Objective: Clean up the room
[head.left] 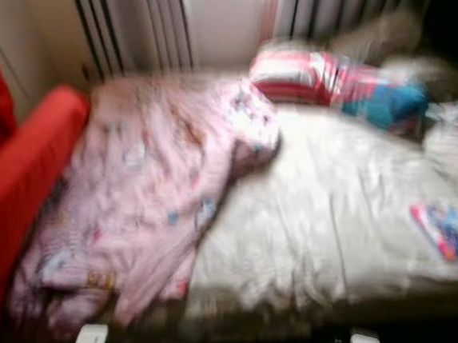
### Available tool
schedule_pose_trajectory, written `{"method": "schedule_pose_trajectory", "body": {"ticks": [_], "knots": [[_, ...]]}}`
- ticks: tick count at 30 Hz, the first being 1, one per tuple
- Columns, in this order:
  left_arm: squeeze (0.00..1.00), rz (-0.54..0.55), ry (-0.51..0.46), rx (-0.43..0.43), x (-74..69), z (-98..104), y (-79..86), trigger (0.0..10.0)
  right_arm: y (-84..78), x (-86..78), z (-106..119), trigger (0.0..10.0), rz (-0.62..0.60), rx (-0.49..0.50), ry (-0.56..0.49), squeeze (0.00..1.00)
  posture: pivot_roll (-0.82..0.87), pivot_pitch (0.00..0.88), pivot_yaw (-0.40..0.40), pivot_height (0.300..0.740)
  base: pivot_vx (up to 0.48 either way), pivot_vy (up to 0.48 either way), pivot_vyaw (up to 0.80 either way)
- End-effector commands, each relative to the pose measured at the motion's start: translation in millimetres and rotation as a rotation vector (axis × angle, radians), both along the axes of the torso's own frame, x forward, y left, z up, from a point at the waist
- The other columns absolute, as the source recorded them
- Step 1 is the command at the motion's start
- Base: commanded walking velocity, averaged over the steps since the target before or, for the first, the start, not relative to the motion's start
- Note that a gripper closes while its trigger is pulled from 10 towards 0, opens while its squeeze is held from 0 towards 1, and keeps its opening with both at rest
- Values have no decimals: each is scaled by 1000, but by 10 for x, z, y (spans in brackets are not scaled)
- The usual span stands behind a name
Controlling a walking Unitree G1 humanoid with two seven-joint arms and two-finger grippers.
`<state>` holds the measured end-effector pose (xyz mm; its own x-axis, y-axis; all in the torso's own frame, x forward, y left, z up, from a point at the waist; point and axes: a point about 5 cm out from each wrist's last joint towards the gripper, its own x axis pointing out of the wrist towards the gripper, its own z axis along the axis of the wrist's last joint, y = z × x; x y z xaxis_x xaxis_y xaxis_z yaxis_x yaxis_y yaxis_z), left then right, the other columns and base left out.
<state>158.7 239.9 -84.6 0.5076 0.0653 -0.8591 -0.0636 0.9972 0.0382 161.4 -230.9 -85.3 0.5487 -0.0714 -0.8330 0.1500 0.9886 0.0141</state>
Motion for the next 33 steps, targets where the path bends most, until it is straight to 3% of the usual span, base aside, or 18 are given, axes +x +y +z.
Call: {"method": "schedule_pose_trajectory", "body": {"ticks": [1,7,14,17,18,20,22,26,33], "knots": [[0,11,-13,20,8,26,77,10000,74,42,1,10000,15,15,-7,0,-69,0,58,740,0,0,0],[0,23,-34,19,16,32,75,10000,65,37,1,10000,16,14,-9,0,-66,0,55,740,0,0,0],[0,112,-142,10,63,70,79,10000,34,26,4,10000,13,6,-11,0,-33,0,33,740,0,0,0],[0,65,-405,-14,706,427,-43,10000,24,26,9,10000,6,4,-20,0,-33,0,31,740,0,0,0],[0,51,-468,-18,841,532,-59,10000,22,26,10,10000,7,2,-21,0,-34,0,30,740,0,0,0],[0,34,-557,-25,967,658,-69,10000,13,25,11,10000,8,0,-22,0,-33,0,27,740,0,0,0],[0,27,-656,-29,1046,775,-77,10000,3,24,14,10000,8,-3,-25,0,-25,0,21,740,0,0,0],[0,6,-765,-44,1094,886,-120,10000,-12,32,22,10000,8,-4,-31,0,-21,0,17,740,0,0,0],[0,20,-858,-51,1054,960,-136,10000,-28,47,36,10000,-11,-6,-55,0,-21,0,11,740,0,0,0]]}}
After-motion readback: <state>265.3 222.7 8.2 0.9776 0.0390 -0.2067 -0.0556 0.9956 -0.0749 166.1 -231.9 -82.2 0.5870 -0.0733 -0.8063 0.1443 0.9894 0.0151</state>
